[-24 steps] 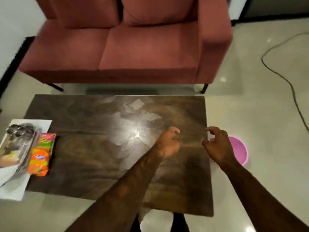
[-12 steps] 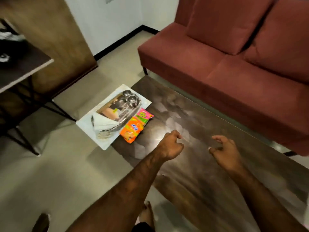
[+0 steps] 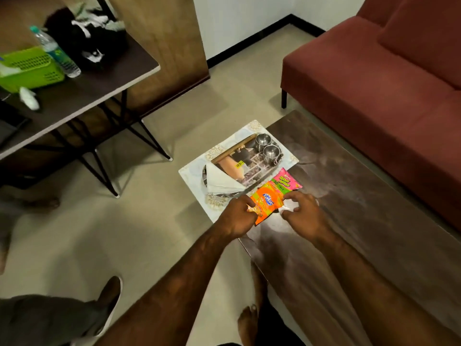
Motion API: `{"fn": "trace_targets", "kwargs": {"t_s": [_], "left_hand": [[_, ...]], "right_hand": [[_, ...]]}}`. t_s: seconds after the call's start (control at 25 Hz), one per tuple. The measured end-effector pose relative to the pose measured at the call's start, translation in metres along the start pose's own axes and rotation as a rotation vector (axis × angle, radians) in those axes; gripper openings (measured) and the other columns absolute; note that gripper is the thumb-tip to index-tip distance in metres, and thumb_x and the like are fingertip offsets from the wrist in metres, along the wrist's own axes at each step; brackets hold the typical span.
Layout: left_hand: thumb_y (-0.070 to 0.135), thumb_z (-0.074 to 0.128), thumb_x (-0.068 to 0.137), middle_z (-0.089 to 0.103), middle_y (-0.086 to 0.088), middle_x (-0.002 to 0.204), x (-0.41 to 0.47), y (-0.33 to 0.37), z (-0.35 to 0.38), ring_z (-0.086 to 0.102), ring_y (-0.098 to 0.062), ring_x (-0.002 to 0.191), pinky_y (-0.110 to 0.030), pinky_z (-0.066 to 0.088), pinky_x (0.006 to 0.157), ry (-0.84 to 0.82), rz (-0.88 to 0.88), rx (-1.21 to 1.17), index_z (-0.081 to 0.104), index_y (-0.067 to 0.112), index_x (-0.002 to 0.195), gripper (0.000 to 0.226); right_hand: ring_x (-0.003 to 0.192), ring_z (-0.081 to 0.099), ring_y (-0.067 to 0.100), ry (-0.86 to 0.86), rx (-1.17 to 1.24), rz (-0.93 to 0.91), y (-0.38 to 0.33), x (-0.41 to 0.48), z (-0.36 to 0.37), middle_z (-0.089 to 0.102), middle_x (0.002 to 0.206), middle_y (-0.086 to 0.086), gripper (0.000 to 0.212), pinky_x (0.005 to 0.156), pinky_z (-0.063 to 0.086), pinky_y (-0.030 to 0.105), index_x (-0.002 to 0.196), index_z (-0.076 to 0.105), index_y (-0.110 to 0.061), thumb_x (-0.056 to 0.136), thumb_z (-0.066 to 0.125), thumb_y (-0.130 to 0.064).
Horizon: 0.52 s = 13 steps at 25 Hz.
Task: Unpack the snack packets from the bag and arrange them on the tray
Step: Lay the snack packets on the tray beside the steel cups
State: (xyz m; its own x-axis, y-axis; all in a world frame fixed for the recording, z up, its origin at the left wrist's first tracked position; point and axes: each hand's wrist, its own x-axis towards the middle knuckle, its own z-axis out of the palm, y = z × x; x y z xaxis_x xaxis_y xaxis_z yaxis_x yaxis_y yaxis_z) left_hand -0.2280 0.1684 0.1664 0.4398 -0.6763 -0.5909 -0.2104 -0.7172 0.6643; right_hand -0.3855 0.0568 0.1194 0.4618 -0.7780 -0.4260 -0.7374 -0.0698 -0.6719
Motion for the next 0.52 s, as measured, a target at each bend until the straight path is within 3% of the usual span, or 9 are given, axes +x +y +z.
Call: {"fn": "trace_targets", "kwargs": {"t_s": [0.08, 0.2, 0.4, 0.52], "left_hand": [[0.0, 0.056, 0.087, 0.065, -0.016, 0.107, 0.024, -0.001, -0.009, 0.058, -0.021, 0.075, -0.025, 0.042, 0.057, -0.022, -0.024, 0.027, 0.062, 0.006, 0.116, 0.03], [0.007, 0.057, 0.088, 0.06, -0.005, 0.096, 0.057, 0.004, -0.02, 0.055, -0.017, 0.071, -0.027, 0.043, 0.061, -0.057, -0.086, 0.058, 0.06, 0.011, 0.117, 0.029], [0.012, 0.058, 0.089, 0.063, -0.006, 0.098, 0.112, 0.01, -0.025, 0.058, -0.021, 0.083, -0.033, 0.049, 0.075, -0.124, -0.146, 0.101, 0.06, 0.014, 0.118, 0.029], [0.014, 0.057, 0.089, 0.067, -0.01, 0.1, 0.142, 0.006, -0.023, 0.061, -0.025, 0.084, -0.033, 0.049, 0.075, -0.189, -0.202, 0.122, 0.06, 0.014, 0.117, 0.029]], "right_hand": [[0.115, 0.061, 0.023, -0.058, 0.014, 0.032, -0.002, 0.025, 0.014, 0.052, 0.134, 0.01, 0.048, 0.1, 0.045, 0.024, 0.133, 0.067, -0.02, 0.087, 0.074, -0.008], [0.127, 0.061, 0.028, -0.126, 0.033, 0.096, -0.001, 0.061, 0.026, 0.054, 0.137, 0.014, 0.05, 0.102, 0.048, 0.029, 0.134, 0.065, -0.017, 0.086, 0.072, -0.006], [0.109, 0.066, 0.026, -0.203, 0.068, 0.247, 0.011, 0.102, 0.033, 0.064, 0.132, 0.015, 0.049, 0.086, 0.048, 0.028, 0.134, 0.064, -0.015, 0.087, 0.073, -0.008], [0.111, 0.072, 0.033, -0.169, 0.113, 0.343, 0.025, 0.118, 0.036, 0.073, 0.123, 0.015, 0.043, 0.096, 0.058, 0.042, 0.129, 0.064, -0.011, 0.088, 0.074, -0.01]]}}
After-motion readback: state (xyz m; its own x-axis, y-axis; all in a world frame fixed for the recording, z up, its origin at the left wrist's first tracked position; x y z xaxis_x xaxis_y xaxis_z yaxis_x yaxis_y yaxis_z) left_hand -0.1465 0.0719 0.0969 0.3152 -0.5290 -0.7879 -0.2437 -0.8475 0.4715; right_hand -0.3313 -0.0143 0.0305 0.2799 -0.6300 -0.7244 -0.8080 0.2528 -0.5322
